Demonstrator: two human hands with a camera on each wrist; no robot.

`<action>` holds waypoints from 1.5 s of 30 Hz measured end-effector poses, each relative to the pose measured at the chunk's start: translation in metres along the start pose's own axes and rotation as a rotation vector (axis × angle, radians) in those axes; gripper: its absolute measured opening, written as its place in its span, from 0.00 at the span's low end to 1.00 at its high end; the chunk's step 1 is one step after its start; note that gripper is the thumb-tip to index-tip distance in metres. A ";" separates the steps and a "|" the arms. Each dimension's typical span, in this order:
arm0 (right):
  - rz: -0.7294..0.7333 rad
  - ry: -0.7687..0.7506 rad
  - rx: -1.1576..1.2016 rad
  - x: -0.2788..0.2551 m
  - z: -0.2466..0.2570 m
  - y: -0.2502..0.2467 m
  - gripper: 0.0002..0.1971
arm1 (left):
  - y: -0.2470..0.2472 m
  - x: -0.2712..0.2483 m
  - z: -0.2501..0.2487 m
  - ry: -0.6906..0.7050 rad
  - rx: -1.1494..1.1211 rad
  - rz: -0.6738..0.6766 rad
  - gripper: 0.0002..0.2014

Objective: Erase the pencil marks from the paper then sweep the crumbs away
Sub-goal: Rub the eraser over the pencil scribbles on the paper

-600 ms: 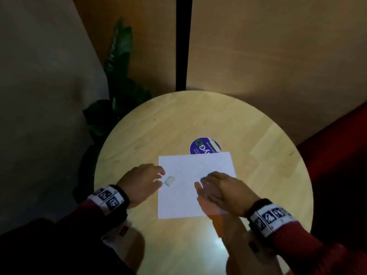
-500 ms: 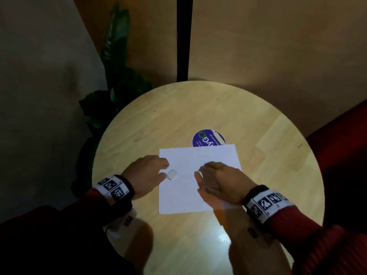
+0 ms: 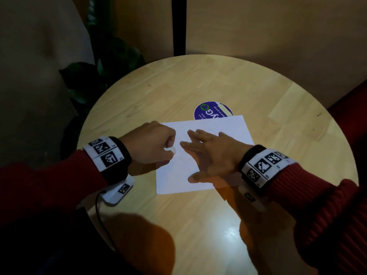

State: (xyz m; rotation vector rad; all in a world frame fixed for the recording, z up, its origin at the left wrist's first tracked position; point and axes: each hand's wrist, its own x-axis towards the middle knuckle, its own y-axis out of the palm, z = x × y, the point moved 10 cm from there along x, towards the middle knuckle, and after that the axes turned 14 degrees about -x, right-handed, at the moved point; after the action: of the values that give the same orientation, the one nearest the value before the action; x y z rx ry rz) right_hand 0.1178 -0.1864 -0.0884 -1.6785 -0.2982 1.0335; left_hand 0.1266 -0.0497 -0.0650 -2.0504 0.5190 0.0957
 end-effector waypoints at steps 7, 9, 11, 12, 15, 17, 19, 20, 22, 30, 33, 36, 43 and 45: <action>0.026 0.108 0.003 -0.006 0.016 0.009 0.56 | -0.007 -0.016 -0.012 0.055 -0.127 -0.014 0.08; 0.018 0.133 0.018 -0.011 0.021 0.010 0.56 | -0.003 -0.020 -0.013 0.087 -0.098 0.005 0.07; -0.002 0.150 0.032 -0.016 0.027 0.011 0.56 | 0.000 -0.023 -0.013 0.102 -0.065 0.003 0.06; -0.020 0.152 0.040 -0.018 0.031 0.011 0.55 | 0.001 -0.025 -0.013 0.107 -0.061 -0.009 0.05; -0.055 0.169 0.049 -0.020 0.041 0.013 0.51 | 0.003 -0.031 -0.012 0.117 -0.039 -0.069 0.03; -0.051 0.190 0.034 -0.019 0.046 0.016 0.48 | 0.004 -0.035 -0.013 0.123 -0.025 -0.114 0.03; -0.044 0.205 0.043 -0.019 0.048 0.017 0.46 | 0.007 -0.038 -0.011 0.103 -0.030 -0.108 0.03; -0.043 0.210 0.057 -0.019 0.049 0.018 0.46 | 0.010 -0.040 -0.010 0.087 -0.043 -0.078 0.03; -0.045 0.211 0.077 -0.020 0.049 0.018 0.48 | 0.016 -0.043 -0.007 0.052 -0.087 0.012 0.03; -0.072 0.190 0.100 -0.022 0.056 0.013 0.49 | 0.017 -0.046 -0.003 0.036 -0.104 0.013 0.03; -0.115 0.151 0.119 -0.021 0.063 0.004 0.46 | 0.026 -0.050 -0.008 0.031 -0.152 0.104 0.01; -0.121 0.152 0.146 -0.020 0.063 0.002 0.47 | 0.013 -0.044 0.000 0.032 -0.178 -0.005 0.02; -0.098 0.163 0.154 -0.017 0.058 0.008 0.52 | 0.028 -0.053 -0.007 0.046 -0.177 0.156 0.01; -0.093 0.162 0.151 -0.018 0.059 0.007 0.50 | 0.019 -0.049 -0.003 0.053 -0.163 0.081 0.01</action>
State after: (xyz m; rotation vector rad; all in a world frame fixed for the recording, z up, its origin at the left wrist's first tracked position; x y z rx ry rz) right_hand 0.0608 -0.1626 -0.0876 -1.5862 -0.1856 0.8248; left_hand 0.0739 -0.0444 -0.0652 -2.1950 0.6454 0.1364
